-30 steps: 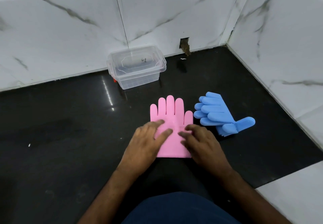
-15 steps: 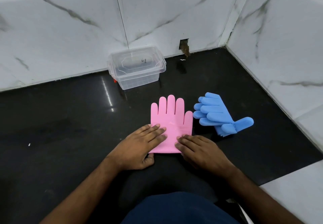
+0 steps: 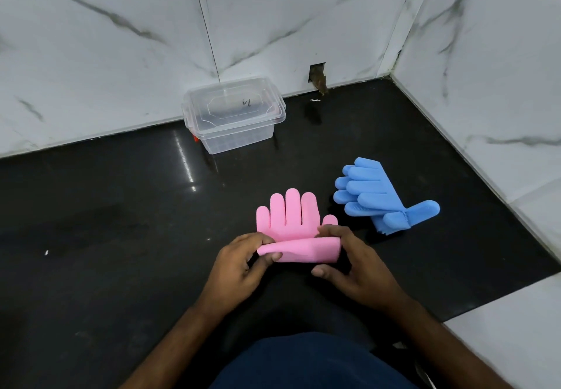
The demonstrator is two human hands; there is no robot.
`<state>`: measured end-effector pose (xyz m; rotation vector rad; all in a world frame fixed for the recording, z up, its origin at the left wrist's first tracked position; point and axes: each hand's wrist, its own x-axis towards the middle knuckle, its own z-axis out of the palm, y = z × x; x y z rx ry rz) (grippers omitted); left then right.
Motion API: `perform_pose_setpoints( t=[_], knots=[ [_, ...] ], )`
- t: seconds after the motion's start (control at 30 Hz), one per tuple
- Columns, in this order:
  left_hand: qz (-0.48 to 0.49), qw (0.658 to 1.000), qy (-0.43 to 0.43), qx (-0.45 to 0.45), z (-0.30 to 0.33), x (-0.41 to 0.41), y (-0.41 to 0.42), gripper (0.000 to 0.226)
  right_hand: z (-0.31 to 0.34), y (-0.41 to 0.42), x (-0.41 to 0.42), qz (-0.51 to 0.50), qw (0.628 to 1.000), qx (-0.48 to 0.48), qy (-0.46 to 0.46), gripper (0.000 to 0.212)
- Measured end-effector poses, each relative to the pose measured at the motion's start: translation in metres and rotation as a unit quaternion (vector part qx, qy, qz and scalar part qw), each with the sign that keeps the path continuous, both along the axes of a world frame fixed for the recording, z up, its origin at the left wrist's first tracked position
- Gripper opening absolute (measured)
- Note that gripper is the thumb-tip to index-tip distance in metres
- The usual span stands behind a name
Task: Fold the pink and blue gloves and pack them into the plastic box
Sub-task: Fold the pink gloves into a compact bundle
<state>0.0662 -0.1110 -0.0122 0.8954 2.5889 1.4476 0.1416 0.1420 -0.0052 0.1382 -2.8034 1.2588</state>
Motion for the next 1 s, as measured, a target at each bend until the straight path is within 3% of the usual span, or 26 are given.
perform_pose_setpoints(
  t=[0.2,0.43,0.63,0.8,0.9,1.0],
  knots=[
    [0.055,0.997,-0.041,0.02,0.005,0.009,0.011,0.023,-0.003,-0.005,-0.002,-0.073,0.994,-0.076,0.011,0.037],
    [0.182,0.971,-0.145,0.058,0.01,-0.005,0.027,0.017,0.003,-0.011,-0.022,-0.128,0.986,-0.098,-0.043,0.05],
    [0.234,0.966,-0.11,0.007,0.019,-0.023,0.041,0.017,0.009,-0.017,-0.035,-0.16,0.984,-0.056,-0.053,0.047],
    [0.258,0.94,-0.087,-0.204,0.017,-0.031,0.048,0.03,0.01,-0.023,-0.037,-0.151,0.984,0.06,-0.071,0.049],
    [0.253,0.944,-0.059,-0.204,0.017,-0.028,0.054,0.027,0.015,-0.031,-0.036,-0.146,0.958,0.246,0.026,0.05],
    [0.241,0.949,0.0,-0.201,0.014,-0.025,0.057,0.029,0.014,-0.037,-0.038,-0.08,0.941,0.298,0.142,0.045]
  ],
)
